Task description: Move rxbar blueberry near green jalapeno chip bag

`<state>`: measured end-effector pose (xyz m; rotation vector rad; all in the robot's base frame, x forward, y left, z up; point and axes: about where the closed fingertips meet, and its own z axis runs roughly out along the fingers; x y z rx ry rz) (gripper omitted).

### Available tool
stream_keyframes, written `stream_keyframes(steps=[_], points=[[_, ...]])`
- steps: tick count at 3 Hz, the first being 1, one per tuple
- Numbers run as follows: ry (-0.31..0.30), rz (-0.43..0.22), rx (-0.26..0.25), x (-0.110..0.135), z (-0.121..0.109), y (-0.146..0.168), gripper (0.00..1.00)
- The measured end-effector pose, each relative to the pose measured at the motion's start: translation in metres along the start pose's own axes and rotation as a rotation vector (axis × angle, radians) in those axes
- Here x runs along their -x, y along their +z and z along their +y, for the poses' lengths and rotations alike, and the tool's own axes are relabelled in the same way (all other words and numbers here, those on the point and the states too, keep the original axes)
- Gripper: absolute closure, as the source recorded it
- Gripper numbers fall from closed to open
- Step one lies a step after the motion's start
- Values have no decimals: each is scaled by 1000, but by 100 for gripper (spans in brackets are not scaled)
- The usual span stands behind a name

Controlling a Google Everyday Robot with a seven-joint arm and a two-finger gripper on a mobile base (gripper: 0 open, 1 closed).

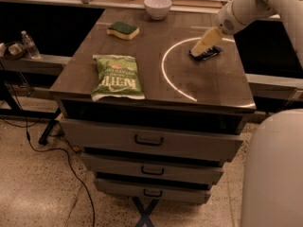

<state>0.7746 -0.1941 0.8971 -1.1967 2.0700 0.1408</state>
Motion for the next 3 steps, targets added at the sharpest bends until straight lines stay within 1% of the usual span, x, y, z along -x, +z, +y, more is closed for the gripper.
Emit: stream_keyframes(steps=[1,2,3], points=[[64,13,-11,-15,-9,24,0],[115,44,-12,-36,-13,39,0],[163,61,-2,-45,-12,48,24]])
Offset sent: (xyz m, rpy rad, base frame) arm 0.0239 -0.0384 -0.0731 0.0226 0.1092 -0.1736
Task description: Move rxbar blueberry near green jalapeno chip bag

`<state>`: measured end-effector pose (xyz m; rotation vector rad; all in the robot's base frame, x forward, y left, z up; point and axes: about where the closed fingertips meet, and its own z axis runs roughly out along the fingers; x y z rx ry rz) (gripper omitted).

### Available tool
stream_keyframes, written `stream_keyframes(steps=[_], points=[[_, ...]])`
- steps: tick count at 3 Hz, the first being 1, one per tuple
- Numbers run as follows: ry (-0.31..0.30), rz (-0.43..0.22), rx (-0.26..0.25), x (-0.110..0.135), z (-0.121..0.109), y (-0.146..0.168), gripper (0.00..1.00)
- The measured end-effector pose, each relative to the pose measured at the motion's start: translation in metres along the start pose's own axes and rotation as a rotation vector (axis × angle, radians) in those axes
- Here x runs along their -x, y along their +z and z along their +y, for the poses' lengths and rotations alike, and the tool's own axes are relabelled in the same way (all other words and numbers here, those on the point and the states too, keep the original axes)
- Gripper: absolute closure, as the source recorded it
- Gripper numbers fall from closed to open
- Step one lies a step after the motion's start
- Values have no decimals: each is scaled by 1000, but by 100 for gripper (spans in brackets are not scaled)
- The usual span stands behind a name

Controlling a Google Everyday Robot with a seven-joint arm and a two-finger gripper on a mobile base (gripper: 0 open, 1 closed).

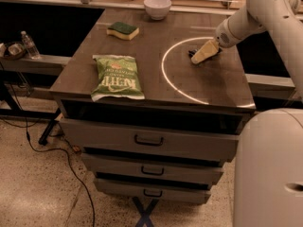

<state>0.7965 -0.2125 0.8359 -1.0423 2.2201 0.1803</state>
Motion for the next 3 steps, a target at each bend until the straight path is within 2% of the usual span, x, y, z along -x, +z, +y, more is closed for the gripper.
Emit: stream_keyframes(steps=[1,2,3], points=[[2,-9,23,7,8,-1,55],[-27,-26,63,18,26,-6,78],[-74,-29,148,22,62,-15,99]])
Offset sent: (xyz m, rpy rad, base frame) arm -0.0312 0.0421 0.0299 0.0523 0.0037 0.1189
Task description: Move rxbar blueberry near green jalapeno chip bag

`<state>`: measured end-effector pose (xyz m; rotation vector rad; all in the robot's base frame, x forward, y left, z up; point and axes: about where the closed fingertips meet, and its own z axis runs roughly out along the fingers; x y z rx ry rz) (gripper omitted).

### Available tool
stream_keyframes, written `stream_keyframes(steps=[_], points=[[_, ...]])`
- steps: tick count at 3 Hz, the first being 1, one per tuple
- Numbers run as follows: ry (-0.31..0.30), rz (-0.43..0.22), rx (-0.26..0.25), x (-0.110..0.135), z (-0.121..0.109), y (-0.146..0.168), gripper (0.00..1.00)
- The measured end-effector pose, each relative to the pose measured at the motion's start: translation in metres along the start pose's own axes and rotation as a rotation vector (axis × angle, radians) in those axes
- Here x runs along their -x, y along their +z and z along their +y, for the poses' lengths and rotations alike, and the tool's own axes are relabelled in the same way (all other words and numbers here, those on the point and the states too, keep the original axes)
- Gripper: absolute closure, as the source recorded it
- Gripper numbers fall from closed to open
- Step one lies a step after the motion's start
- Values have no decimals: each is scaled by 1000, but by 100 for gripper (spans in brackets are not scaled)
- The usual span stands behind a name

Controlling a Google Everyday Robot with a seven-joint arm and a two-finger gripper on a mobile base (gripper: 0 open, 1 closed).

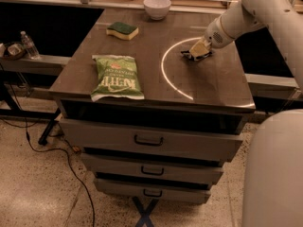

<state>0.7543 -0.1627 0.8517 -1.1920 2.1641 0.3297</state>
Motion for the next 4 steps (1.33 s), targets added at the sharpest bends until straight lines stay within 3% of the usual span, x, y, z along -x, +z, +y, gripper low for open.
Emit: stream_keyframes(steps=[1,2,3,4], points=[[-109,-54,104,30,53,-28,100],[-280,-129,256,74,137,-64,100],[-372,-154,362,90,193,-73,100],[-449,-154,422,92,237,-56,100]])
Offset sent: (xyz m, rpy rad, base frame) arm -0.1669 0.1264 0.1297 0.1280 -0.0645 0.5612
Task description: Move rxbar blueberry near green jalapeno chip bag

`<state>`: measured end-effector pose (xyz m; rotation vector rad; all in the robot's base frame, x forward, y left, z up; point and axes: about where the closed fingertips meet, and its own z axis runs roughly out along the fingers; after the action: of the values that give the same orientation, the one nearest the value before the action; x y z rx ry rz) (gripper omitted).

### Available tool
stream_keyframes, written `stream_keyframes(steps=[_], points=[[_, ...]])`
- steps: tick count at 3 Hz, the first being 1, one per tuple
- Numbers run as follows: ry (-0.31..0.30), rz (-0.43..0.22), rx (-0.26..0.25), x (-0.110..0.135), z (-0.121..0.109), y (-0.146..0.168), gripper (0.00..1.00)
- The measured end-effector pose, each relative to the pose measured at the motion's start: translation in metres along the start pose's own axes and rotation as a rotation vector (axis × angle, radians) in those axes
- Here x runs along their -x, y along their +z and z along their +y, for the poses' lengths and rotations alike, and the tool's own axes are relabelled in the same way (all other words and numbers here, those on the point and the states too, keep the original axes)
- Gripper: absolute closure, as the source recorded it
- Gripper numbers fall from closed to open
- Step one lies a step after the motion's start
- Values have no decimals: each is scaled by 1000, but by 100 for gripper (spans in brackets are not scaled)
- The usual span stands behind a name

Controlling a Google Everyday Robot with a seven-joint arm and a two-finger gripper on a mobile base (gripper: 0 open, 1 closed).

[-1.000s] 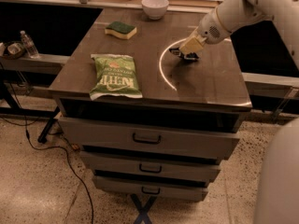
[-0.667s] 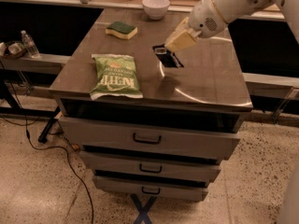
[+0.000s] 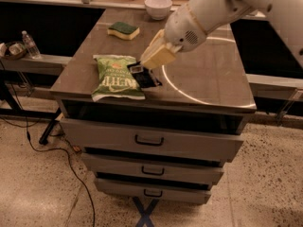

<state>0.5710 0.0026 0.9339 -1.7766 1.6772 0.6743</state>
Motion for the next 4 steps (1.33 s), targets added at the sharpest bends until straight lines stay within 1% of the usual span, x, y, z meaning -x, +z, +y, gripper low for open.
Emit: stream_keyframes(steps=[1,2,3,4], points=[[-34,2,43,4,12,37,100],[-67,-13,55,14,9,65,100],[-101,-23,25,26,-16,87,100],[-118,-14,-26,28,-48,93,97]])
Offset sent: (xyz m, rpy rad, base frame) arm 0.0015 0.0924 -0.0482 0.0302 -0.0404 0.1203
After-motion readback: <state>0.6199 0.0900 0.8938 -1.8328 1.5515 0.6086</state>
